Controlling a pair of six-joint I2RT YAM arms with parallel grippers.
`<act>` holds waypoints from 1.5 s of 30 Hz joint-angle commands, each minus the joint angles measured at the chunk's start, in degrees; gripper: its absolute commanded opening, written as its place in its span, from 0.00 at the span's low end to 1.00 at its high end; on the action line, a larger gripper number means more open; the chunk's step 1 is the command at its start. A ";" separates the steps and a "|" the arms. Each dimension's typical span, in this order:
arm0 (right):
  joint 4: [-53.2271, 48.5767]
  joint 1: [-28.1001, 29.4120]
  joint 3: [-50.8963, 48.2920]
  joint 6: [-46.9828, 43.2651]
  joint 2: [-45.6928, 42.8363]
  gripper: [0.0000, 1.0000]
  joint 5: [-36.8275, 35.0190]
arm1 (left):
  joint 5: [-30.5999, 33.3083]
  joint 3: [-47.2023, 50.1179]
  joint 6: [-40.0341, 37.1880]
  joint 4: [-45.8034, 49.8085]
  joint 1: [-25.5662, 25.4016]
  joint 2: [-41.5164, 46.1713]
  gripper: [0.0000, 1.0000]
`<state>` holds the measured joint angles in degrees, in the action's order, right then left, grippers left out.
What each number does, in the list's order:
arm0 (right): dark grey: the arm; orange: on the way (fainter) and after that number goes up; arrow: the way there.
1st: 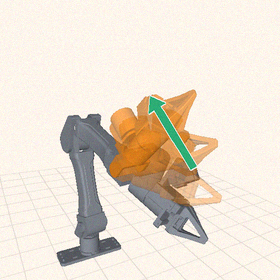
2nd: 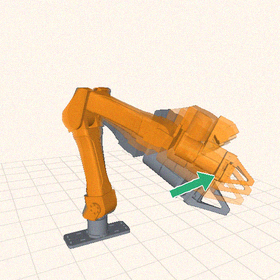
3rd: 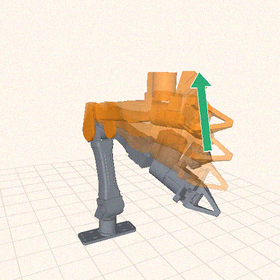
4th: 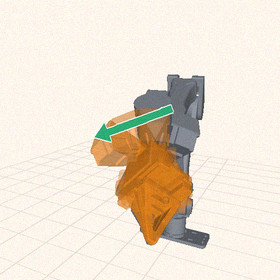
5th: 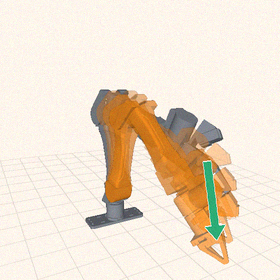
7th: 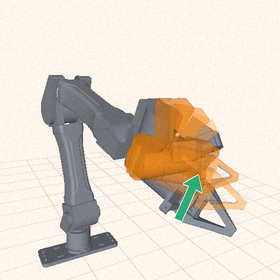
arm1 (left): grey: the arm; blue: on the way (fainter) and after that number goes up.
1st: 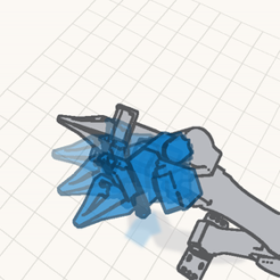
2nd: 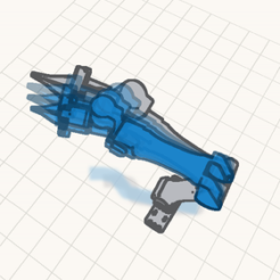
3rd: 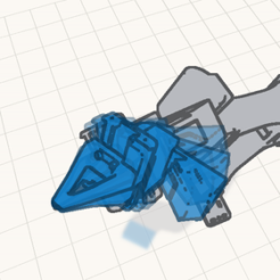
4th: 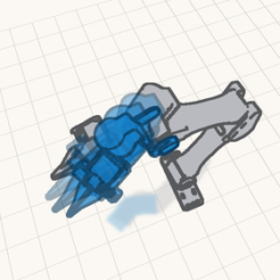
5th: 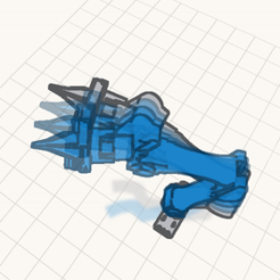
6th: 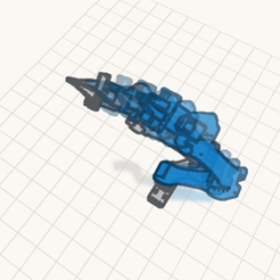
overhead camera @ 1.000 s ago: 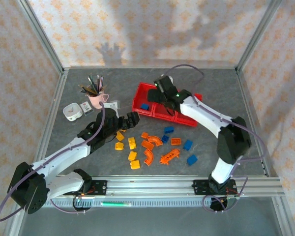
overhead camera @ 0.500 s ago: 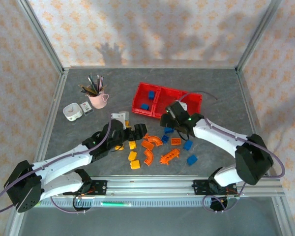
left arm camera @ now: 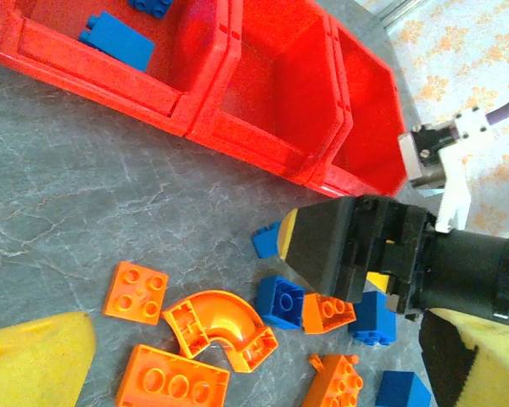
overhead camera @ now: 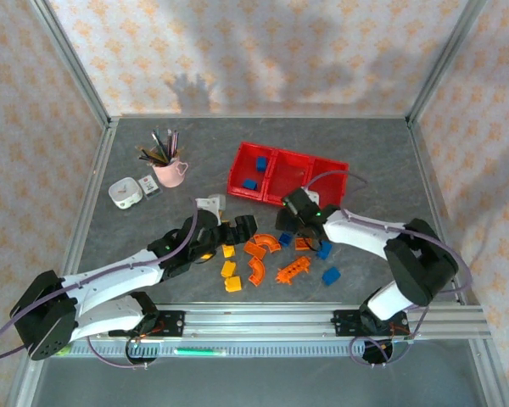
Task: Sort the legos into containers by color
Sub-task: Pick up the lego from the center of the table.
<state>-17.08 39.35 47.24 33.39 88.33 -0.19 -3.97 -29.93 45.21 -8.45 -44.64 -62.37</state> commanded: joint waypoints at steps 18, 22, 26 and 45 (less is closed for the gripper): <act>1.18 0.42 6.26 -10.06 9.35 0.62 -2.98 | 2.10 -0.74 0.23 -1.91 -0.53 -2.06 0.99; 1.01 0.46 6.63 -10.77 9.32 0.54 -2.73 | 2.39 -0.75 0.05 -1.84 -0.51 -2.08 0.99; 0.05 0.81 7.29 -11.41 8.55 0.47 -2.72 | 2.39 -0.74 -0.09 -1.88 -0.53 -1.80 0.99; -7.82 3.58 25.44 -11.58 8.16 0.44 -1.71 | 4.63 -3.66 -4.69 5.79 5.45 3.70 0.99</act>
<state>-23.11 42.83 68.27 22.24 94.15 -0.43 0.49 -31.81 42.37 -5.30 -41.34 -59.79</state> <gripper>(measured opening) 0.479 0.992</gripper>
